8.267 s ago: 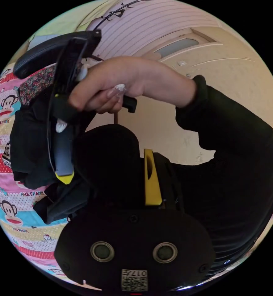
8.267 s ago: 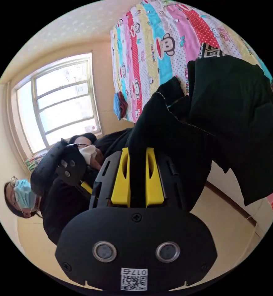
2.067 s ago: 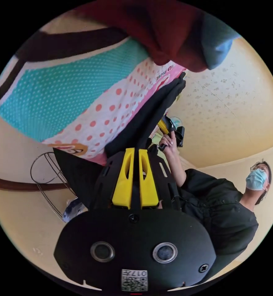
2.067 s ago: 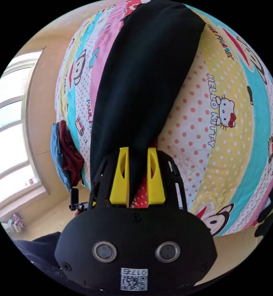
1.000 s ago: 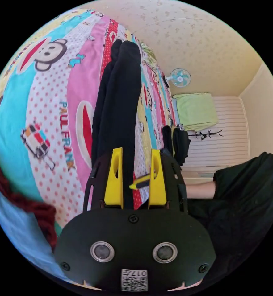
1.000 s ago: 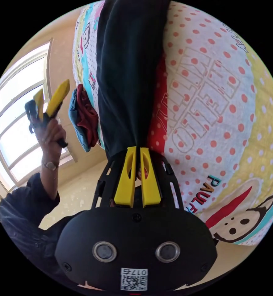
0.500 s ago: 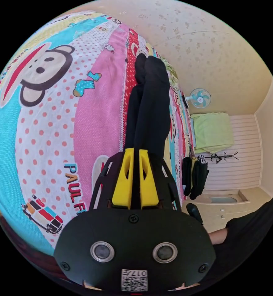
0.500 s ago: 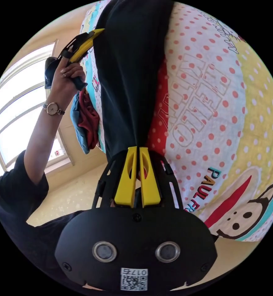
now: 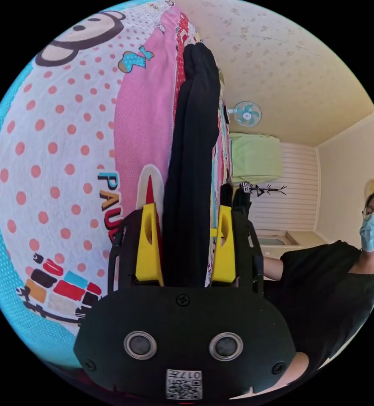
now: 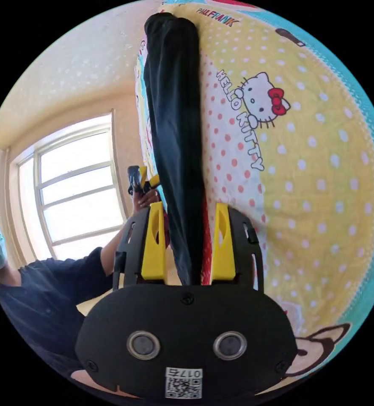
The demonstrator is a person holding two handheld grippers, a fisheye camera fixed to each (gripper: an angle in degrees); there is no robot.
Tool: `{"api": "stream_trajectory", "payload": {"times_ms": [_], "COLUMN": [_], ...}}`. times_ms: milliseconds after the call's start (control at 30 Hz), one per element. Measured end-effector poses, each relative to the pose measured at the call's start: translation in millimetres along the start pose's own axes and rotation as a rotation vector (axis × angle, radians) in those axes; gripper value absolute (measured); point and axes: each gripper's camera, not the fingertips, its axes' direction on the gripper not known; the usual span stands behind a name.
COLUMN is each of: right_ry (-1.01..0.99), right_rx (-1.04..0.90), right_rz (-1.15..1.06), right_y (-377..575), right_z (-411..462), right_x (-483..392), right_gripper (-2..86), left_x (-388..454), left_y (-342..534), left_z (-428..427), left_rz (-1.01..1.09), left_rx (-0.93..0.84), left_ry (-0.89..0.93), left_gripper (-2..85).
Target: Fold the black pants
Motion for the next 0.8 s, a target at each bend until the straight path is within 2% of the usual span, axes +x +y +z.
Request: {"api": "stream_trajectory", "payload": {"times_ms": [67,200,367,467,567,700,800], "right_ry": [-0.061,-0.131,-0.285,-0.218,-0.295,-0.323,-0.351], "right_rx": [0.014,0.069,-0.099,-0.125,-0.137,-0.117,-0.084], "right_rz": [-0.018,-0.026,-0.088,-0.092,-0.107,-0.280,-0.412], "right_y": [-17,-42,-76,-78,-78,-68,-55], "right_z": [2,-6,7,4,-7,-45,-85], "right_x": [6,11,18,12,-2,-62,-124], "right_gripper": [16.1,14.1,11.2,8.0,4.9,2.2,1.0], "left_x": [-2,-13,-24,-27,-18,49,130], "left_y": [4,-1,-14,-12,1,28,42], "left_z": [10,14,33,44,42,12,-4], "left_rz": [0.024,0.022,0.047,0.036,0.021,0.203,0.365], "left_rx": [-0.062,-0.080,-0.173,-0.184,-0.128,0.052,0.133], "left_ry": [0.017,0.073,0.114,0.139,0.138,0.285,0.251], "left_gripper": [19.3,18.5,16.0,13.1,8.9,6.3,5.8]}}
